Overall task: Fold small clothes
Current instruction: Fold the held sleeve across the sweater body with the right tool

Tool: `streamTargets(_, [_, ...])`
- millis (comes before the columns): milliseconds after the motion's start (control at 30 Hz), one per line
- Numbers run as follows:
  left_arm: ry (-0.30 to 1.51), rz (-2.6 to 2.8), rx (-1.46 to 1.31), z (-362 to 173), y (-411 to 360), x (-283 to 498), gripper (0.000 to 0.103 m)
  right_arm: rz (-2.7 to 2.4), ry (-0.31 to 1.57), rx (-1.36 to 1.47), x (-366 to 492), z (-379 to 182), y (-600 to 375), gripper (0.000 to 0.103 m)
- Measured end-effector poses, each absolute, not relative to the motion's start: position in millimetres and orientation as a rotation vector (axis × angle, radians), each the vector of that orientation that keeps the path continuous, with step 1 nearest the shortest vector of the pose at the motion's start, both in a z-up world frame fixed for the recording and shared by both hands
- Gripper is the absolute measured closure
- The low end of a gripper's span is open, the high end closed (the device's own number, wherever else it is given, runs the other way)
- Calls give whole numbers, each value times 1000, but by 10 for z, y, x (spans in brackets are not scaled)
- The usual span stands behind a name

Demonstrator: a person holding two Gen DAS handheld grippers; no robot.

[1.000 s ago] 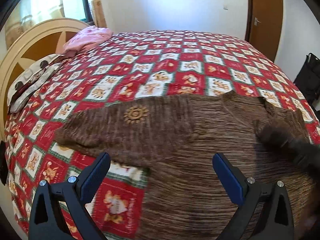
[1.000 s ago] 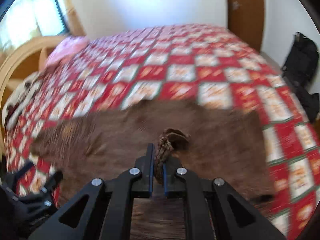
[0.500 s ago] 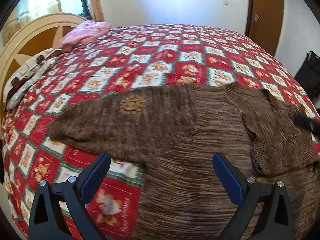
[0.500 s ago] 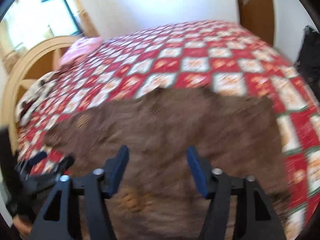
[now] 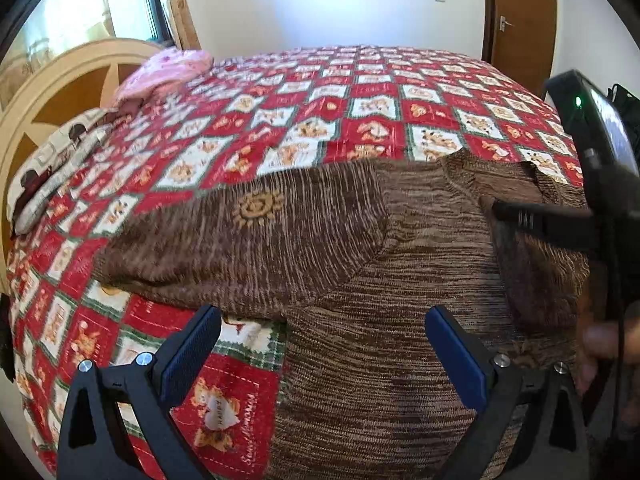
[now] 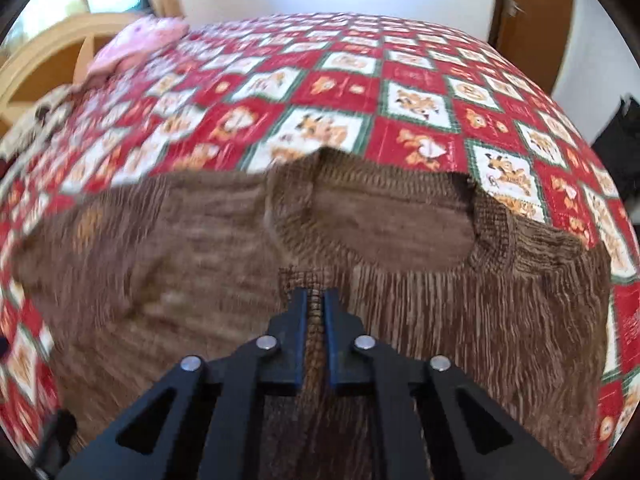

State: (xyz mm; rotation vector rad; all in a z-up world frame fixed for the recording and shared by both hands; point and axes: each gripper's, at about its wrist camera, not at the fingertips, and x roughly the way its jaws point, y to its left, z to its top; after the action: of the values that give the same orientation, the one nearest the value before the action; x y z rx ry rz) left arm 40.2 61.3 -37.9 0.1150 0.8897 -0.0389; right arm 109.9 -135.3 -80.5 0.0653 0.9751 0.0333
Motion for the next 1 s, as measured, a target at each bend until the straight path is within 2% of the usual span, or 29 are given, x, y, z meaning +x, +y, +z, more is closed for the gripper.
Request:
streamTargets(100, [901,-45,106,-416,589,410,1,-38,922,56,1213,-779,-1347,94])
streamTargets(167, [899,-51,126,-424,537,400,1,26,928,95,1304,-837,-1328,88])
streamTargets(200, [896,-54,138,-423,513,391,1,69,929,112,1349,-850,-1321,83])
streamTargets(300, [874,-64,154,-395,467,374,1,162,948,139,1341,-723,-1338,51])
streamTargets(400, [855,-88,156,-351,401,384,1,132,808,200,1091,-394,-1626,54])
streamTargets(433, [849,-94,161,-340,365,393,1,81,779,185,1019,-291,-1779,63])
streamTargets(500, [837,-113,179,-308,245,418,1,-36,768,160,941,-190,-2119,71])
streamTargets(667, [806,-150,221,-275,-101,479,1,-313,809,231,775,-300,-3185,60])
streamTargets(700, [806,-153,225,-290,-195,519,1,-323,825,281,752,-351,-3369,55])
streamTargets(867, [834,-135,217,-475,-503,735,1,-230,909,422,796,-623,-3704,55])
streamTargets(900, [854,-129,225,-548,-561,765,1,-202,916,430,832,-673,-3697,57])
streamTargets(967, [915,-117,233,-718,-631,827,1,-190,944,406,897,-763,-3627,89])
streamTargets(1000, [926,-125,211,-762,-634,831,1,-194,958,383,920,-794,-3601,93])
